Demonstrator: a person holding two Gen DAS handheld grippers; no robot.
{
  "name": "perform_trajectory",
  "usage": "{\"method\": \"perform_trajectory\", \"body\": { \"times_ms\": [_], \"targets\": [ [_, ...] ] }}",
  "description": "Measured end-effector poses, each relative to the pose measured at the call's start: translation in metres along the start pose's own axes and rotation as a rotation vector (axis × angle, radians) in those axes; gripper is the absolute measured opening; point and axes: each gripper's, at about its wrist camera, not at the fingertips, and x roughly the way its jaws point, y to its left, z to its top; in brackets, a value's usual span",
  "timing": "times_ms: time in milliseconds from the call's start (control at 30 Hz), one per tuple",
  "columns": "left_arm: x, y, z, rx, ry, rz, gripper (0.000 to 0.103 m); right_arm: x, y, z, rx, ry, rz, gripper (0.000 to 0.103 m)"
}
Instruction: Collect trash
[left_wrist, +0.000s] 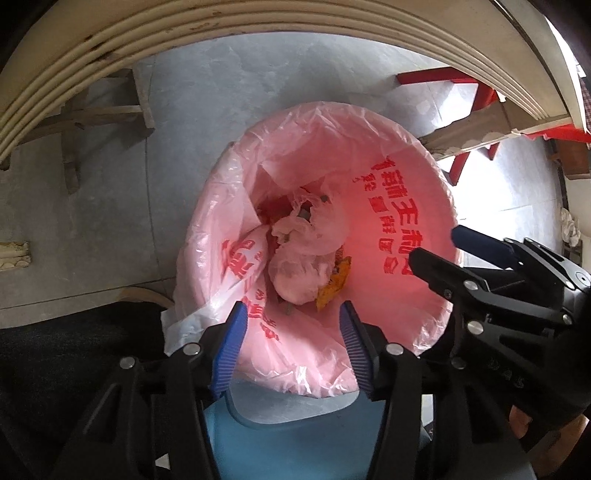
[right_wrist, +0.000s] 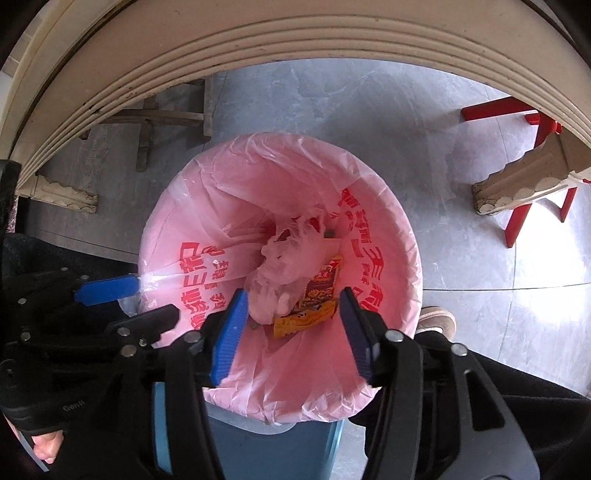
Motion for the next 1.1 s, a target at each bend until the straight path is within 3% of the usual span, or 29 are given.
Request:
{"method": "perform_trajectory", "body": {
  "times_ms": [133, 267, 567, 833, 1000, 1100],
  "targets": [
    [-0.008, 0.003, -0.004, -0.02, -0.044, 0.056, 0.059, -0.005, 0.001, -0.001, -0.006, -0.016, -0.007, 0.055],
    [-0.026, 0.004, -0.012, -0.039, -0.121, 0.104, 0.06, -0.016, 0.003, -0.004, -0.012, -0.051, -0.028, 0.063],
    [-0.079, 0.001, -0.036, -0.076, -0.275, 0.153, 0.06, -0.067, 0.018, -0.02, -0.033, -0.18, -0.077, 0.066],
    [-0.142, 0.0, -0.055, -0.135, -0.434, 0.17, 0.067, -0.135, 0.029, -0.033, -0.033, -0.359, -0.125, 0.068],
    [-0.186, -0.005, -0.07, -0.156, -0.547, 0.181, 0.068, -0.181, 0.039, -0.044, -0.041, -0.48, -0.146, 0.075],
    [-0.215, -0.009, -0.08, -0.157, -0.63, 0.188, 0.077, -0.21, 0.043, -0.051, -0.05, -0.556, -0.165, 0.076]
  ]
}}
